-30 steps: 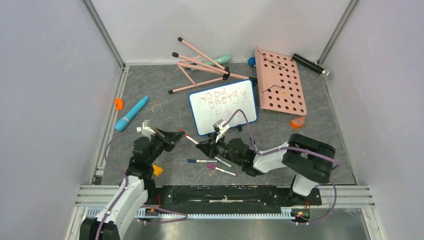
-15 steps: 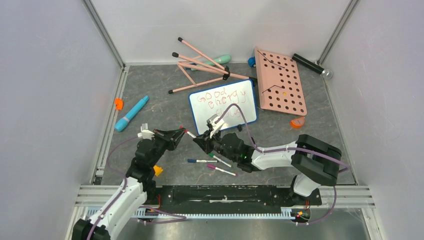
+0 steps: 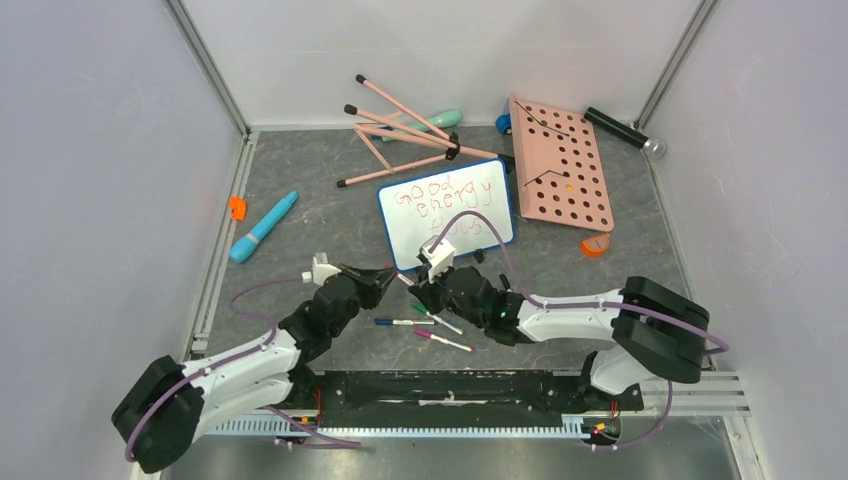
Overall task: Write a sentence on the whiteboard
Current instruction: Insert the whiteboard marker without the cap into the pen cap, then put down the whiteboard marker at the center of the board.
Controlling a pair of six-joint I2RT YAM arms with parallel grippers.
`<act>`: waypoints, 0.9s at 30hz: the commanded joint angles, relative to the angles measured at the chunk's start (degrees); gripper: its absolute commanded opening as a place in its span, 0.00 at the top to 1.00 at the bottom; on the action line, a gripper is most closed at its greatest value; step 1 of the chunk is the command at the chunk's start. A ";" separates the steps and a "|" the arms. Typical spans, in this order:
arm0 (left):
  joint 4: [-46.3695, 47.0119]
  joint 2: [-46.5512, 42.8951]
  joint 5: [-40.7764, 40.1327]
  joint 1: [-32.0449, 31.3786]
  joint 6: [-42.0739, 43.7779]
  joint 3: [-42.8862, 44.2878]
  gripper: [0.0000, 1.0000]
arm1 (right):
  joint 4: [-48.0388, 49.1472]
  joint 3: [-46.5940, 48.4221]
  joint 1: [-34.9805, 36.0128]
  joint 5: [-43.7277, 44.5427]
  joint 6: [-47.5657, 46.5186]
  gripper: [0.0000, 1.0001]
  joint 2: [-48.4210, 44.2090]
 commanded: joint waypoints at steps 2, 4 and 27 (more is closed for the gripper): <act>8.88 5.11 17.75 -9.74 -5.08 3.79 0.98 | 4.54 0.81 -2.91 0.55 -0.24 1.00 -2.96; 9.70 6.79 17.72 -10.42 -5.37 4.19 0.98 | 2.30 0.50 -3.26 -0.14 -0.31 1.00 -3.83; -34.32 -11.65 -0.28 -6.85 24.15 16.74 0.26 | -73.31 21.16 -17.27 -18.24 -15.68 1.00 -11.12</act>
